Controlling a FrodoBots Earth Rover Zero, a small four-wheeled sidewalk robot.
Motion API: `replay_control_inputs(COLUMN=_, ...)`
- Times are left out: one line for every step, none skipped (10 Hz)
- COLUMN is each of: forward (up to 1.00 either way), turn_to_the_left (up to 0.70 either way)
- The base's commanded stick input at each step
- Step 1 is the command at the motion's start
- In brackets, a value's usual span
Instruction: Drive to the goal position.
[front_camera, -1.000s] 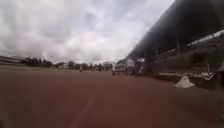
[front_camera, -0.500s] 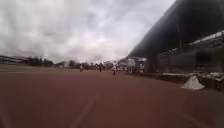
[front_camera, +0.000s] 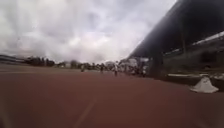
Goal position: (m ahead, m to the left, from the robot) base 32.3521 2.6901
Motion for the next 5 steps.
replay_control_inputs(forward=0.85, turn_to_the_left=0.0)
replay_control_inputs(forward=0.85, turn_to_the_left=0.0)
replay_control_inputs(forward=0.85, turn_to_the_left=0.0)
replay_control_inputs(forward=0.85, turn_to_the_left=0.0)
replay_control_inputs(forward=0.85, turn_to_the_left=0.0)
